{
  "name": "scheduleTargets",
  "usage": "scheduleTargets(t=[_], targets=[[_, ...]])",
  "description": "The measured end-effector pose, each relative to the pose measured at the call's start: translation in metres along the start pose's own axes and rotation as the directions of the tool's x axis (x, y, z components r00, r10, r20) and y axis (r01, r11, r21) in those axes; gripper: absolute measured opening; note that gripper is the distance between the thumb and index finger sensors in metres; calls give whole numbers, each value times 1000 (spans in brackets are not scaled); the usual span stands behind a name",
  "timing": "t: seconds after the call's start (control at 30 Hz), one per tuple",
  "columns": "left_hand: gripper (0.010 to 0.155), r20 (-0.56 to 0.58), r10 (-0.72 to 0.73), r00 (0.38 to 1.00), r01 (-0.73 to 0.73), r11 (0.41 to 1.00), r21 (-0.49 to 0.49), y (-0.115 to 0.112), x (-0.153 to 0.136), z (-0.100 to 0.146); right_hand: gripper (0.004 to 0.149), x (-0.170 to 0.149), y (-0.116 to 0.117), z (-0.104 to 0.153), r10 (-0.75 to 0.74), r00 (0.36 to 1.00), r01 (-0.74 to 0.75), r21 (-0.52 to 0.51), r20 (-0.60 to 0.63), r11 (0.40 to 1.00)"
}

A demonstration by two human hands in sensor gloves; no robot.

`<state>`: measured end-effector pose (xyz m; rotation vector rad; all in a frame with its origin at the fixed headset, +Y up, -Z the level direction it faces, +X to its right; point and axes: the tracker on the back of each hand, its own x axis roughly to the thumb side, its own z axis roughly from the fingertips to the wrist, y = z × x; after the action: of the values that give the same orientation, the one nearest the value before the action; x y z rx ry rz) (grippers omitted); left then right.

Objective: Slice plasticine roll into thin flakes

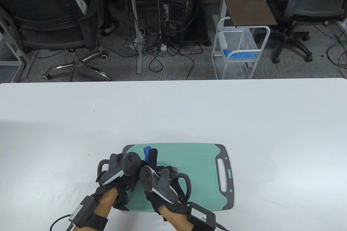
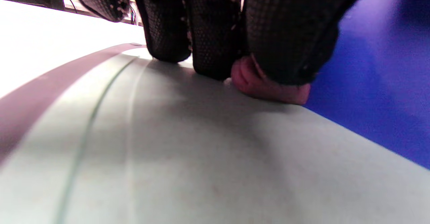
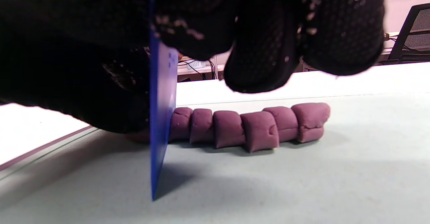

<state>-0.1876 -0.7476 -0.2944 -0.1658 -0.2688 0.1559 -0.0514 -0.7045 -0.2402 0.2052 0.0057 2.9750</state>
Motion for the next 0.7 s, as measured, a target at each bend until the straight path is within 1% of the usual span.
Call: scheduleTargets(t=[0.17,0.23,0.33,0.57,0.7], targets=[[50,10,-26,1000,27,999,-17,1,1,1,84,-2,-1,-3,-16,1000,16,12,-8,1000],[53,16,-29,999,30,999,-45,1,1,1,84,-3,0,-3,-19,1000,20,16,-9,1000],[53,9,-31,999,31,997,-68,2,1,3,85,-4,-1,-2,-23,1000,23,20,-11,1000],[50,3,-44,999,44,999,-3,2,1,5,84,-5,-5,6,-18,1000,18,39,-2,999],[52,-2,-44,999,44,999,8,1,0,5,84,-7,-8,10,-31,1000,31,30,0,999]])
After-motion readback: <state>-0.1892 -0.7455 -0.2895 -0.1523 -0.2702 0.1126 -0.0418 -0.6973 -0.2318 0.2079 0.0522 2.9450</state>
